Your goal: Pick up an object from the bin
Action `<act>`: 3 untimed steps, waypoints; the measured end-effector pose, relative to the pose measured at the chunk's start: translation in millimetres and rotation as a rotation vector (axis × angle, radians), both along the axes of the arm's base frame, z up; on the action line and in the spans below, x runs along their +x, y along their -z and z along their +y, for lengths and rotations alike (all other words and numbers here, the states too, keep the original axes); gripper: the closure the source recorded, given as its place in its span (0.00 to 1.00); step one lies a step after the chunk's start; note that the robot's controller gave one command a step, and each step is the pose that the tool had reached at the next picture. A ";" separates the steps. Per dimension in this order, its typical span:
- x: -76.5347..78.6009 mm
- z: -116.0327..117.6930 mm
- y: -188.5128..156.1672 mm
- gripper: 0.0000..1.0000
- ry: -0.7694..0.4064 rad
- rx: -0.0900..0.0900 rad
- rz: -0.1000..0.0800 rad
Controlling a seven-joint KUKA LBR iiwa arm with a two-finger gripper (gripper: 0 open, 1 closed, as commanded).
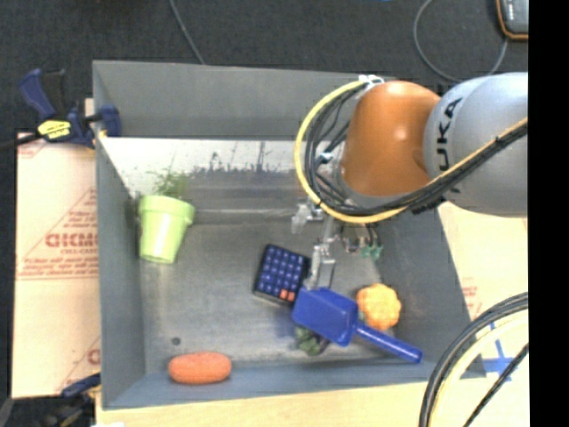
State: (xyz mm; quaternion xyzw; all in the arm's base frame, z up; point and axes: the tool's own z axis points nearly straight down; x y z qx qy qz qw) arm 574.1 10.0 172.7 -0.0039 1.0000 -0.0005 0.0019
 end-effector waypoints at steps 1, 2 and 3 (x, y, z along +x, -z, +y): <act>-42.8 1.0 62.6 0.00 -0.126 -0.002 -0.003; -18.4 -23.4 65.7 1.00 0.140 0.000 -0.014; -18.4 -23.4 65.8 1.00 0.140 0.000 -0.014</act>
Offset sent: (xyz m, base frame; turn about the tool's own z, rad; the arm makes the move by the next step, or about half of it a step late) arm -0.0197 -0.0225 -0.0666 0.1409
